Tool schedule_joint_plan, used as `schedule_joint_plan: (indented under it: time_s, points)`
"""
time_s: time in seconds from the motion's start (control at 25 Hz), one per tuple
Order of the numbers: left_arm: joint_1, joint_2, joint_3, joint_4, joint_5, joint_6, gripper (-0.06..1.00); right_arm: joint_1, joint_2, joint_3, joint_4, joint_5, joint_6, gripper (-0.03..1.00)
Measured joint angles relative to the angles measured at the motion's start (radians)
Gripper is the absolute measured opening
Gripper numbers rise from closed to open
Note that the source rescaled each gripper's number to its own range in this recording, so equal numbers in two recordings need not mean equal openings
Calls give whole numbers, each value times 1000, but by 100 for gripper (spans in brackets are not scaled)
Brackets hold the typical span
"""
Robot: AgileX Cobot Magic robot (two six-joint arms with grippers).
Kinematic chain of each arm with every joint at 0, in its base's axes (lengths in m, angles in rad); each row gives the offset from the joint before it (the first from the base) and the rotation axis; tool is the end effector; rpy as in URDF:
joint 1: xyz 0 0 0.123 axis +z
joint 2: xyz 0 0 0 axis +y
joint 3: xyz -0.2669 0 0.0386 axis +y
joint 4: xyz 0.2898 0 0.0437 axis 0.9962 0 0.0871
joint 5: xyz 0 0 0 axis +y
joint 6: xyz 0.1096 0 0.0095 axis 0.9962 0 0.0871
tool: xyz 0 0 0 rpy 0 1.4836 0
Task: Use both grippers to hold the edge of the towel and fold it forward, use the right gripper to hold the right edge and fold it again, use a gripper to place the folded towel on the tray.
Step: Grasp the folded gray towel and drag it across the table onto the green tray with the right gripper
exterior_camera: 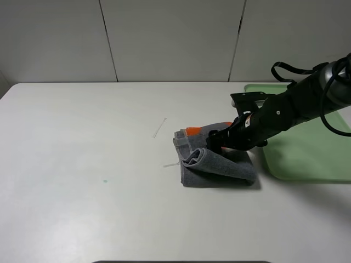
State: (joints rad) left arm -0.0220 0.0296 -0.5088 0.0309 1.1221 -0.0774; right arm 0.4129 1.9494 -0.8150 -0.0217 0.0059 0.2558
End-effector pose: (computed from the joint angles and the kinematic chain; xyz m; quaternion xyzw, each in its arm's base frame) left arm 0.0648 0.0016 0.2838 -0.0251 0.8735 -0.0087 0.4861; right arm 0.3215 0.1408 0.0169 -0.0863 0.9628 0.0813 0.2427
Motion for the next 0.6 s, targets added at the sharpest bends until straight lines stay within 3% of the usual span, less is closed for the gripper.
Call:
schedule_joint_plan:
  time_s: [0.48,0.6]
  points:
    - [0,0,0,0,0,0,100,-4,37,-2,-10,-70,-4,99]
    - [0,0,0,0,0,0,100,-4,39,-2,-10,-80,0,85]
